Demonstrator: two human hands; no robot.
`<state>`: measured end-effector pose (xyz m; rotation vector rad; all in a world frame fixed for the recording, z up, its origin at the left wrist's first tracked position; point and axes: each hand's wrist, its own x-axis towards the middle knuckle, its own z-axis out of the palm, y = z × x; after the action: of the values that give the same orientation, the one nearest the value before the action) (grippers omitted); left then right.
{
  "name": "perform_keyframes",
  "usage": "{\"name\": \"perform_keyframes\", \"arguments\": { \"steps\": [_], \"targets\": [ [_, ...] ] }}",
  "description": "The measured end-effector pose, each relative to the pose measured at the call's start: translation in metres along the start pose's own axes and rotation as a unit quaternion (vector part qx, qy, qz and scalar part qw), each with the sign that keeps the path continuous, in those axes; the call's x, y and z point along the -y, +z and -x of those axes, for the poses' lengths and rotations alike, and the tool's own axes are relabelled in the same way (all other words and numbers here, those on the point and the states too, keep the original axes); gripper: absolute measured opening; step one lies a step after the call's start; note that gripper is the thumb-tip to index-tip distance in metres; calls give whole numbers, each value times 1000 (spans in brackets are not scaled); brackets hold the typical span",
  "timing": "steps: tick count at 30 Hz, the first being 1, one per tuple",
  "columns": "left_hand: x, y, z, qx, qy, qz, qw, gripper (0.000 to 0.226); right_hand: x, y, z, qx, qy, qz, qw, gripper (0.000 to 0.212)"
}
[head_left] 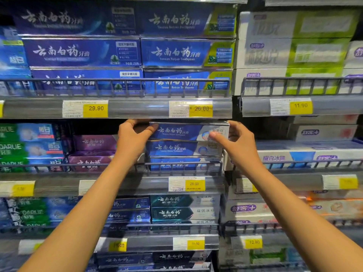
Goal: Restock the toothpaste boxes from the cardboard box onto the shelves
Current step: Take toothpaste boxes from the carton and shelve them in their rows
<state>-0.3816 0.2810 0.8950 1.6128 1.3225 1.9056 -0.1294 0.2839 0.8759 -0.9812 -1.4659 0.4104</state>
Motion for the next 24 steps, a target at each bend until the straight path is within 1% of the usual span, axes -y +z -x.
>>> {"name": "perform_keyframes", "arguments": {
  "steps": [4,7,13,17,19,21,24],
  "targets": [
    [0,0,1,3,2,6,1000,15,-3,1,-2,9,4,3,1000,61],
    [0,1,1,2,2,1,1000,15,-1,-1,-1,9,4,-1,1000,63],
    [-5,3,9,-9,8,-19,1000,23,1,-4,-3,32,10,-1,999,66],
    [-14,3,23,-52,12,-34,998,23,1,-12,-1,42,19,-8,999,77],
    [-17,10,40,-97,10,-54,994,29,-5,-28,9,40,14,6,999,78],
    [-15,8,50,-146,-6,-61,987,36,-10,-35,23,12,-13,18,1000,72],
    [-12,28,92,-214,-31,-60,974,34,-27,-68,56,-12,-53,19,998,59]
  ]
}}
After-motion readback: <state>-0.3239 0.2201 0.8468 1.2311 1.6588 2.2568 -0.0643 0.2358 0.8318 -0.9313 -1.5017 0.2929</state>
